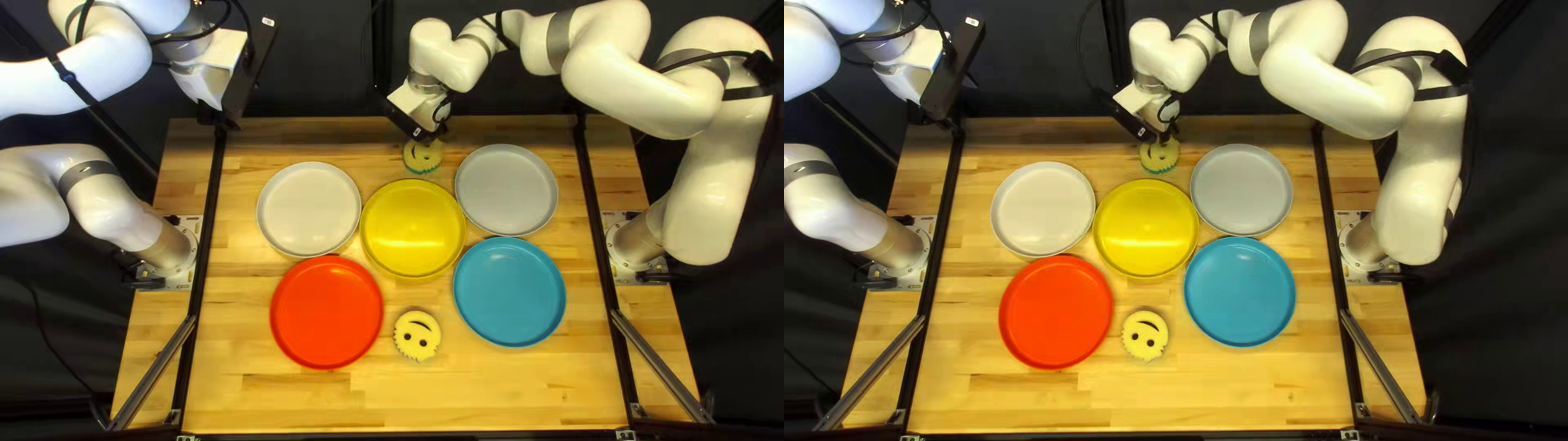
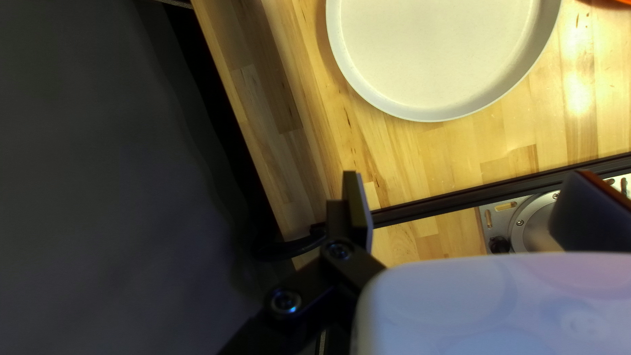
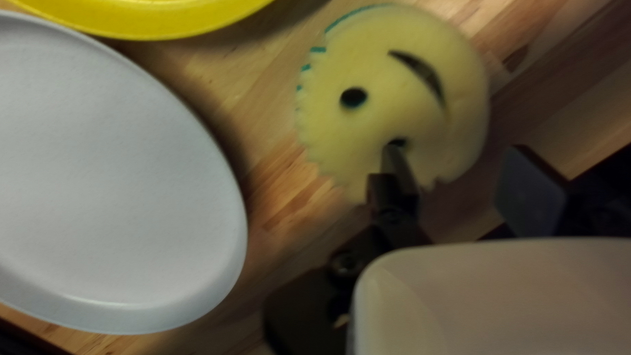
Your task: Pick up sponge and scrub the plate
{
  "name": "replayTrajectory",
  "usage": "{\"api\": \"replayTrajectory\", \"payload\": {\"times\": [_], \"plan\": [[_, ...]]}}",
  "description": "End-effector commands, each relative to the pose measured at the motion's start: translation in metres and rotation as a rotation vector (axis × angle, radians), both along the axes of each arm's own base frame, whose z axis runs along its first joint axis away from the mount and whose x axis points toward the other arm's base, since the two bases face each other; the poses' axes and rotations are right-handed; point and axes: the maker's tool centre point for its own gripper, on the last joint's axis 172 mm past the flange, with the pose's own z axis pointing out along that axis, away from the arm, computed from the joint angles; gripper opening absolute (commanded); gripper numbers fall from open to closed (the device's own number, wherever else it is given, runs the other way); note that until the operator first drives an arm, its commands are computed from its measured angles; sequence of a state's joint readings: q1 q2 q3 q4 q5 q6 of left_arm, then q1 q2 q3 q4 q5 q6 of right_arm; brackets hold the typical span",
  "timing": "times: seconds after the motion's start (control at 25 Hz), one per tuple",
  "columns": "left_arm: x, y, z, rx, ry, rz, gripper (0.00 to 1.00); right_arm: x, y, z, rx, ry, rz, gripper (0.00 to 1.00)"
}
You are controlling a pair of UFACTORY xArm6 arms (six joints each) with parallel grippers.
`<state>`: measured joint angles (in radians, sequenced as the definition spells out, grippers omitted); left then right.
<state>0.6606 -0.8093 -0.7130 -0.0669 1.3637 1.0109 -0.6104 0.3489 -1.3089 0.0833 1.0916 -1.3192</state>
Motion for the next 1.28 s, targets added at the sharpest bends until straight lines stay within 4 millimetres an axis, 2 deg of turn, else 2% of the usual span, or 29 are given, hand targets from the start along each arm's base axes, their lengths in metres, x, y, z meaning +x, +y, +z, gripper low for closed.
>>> {"api": "replayTrajectory", "payload": {"times": [0.04,0.08,0.12,0.36,0.44,0.68,0.72,0.8,1.0,1.04,1.28], "plan": [[0.000,0.000,0.000,0.000,0.000,0.000,1.00,-0.060,-0.008,0.029,0.052,0.007,-0.088,1.00],[0.000,0.000,0.000,0.000,0.000,0.000,1.00,-0.065,-0.009,0.031,0.055,0.006,-0.097,1.00],[0.000,0.000,0.000,0.000,0.000,0.000,1.00,-0.081,-0.012,0.038,0.061,0.002,-0.116,1.00],[0.000,0.000,0.000,0.000,0.000,0.000,1.00,-0.136,-0.013,0.072,0.067,-0.012,-0.204,1.00],[0.000,0.000,0.000,0.000,0.000,0.000,1.00,-0.160,-0.007,0.090,0.052,-0.019,-0.264,1.00],[0.000,0.000,0.000,0.000,0.000,0.000,1.00,-0.208,0.022,0.132,-0.014,-0.052,-0.428,1.00],[0.000,0.000,0.000,0.000,0.000,0.000,1.00,-0.217,0.030,0.144,-0.035,-0.047,-0.467,1.00],[0.000,0.000,0.000,0.000,0.000,0.000,1.00,-0.226,0.041,0.159,-0.062,-0.039,-0.509,1.00],[0.000,0.000,0.000,0.000,0.000,0.000,1.00,-0.234,0.057,0.183,-0.110,-0.022,-0.578,1.00],[0.000,0.000,0.000,0.000,0.000,0.000,1.00,-0.235,0.063,0.182,-0.113,-0.026,-0.579,1.00],[0.000,0.000,0.000,0.000,0.000,0.000,1.00,-0.235,0.063,0.182,-0.113,-0.026,-0.579,1.00]]}}
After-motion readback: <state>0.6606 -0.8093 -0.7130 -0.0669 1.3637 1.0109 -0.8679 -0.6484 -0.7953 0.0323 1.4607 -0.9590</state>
